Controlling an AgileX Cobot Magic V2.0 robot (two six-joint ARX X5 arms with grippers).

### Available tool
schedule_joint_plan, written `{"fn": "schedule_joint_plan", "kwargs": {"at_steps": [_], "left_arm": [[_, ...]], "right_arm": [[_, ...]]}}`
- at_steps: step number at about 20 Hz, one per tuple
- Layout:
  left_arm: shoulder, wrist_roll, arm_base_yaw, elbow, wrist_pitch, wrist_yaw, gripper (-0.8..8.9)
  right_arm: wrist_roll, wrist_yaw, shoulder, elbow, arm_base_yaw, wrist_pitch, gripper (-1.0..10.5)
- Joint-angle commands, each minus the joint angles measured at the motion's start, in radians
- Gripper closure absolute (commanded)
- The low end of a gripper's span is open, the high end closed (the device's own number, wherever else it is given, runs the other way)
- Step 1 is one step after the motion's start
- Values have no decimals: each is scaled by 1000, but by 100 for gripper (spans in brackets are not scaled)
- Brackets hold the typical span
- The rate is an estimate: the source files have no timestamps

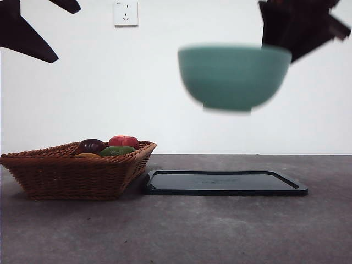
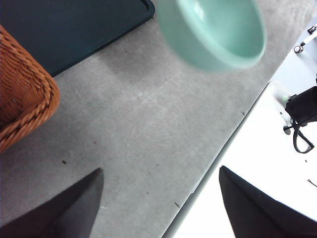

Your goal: Pick up the wifruite, put it on the bowl, pick up the plate, put it on desk

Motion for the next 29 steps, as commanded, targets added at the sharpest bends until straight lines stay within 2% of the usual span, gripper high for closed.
{"fn": "schedule_joint_plan", "kwargs": {"at_steps": [1,5,8,14,21,22,26,29], "left_arm": [[4,9,-5,17,4,6,440],[4,9,-5,17,4,6,440],[4,9,-5,17,4,6,440],[4,9,-5,17,3,6,440],[4,9,-5,17,3,6,440],[4,9,-5,17,3,6,440],[4,9,-5,17,3,6,440],[4,9,-5,17,3,6,440]], "right_arm": [[23,5,13,-72,45,79,939],[63,24,32,-203,105,215,939],[63,25,79,-248,124,268,939],[61,50,191,-257,125,326,939],[63,50,209,-257,125,333,932],[66,48,209,-257,125,333,908],[89,49,203,-254,124,327,683],[89,54,162,-249,122,303,667]]}}
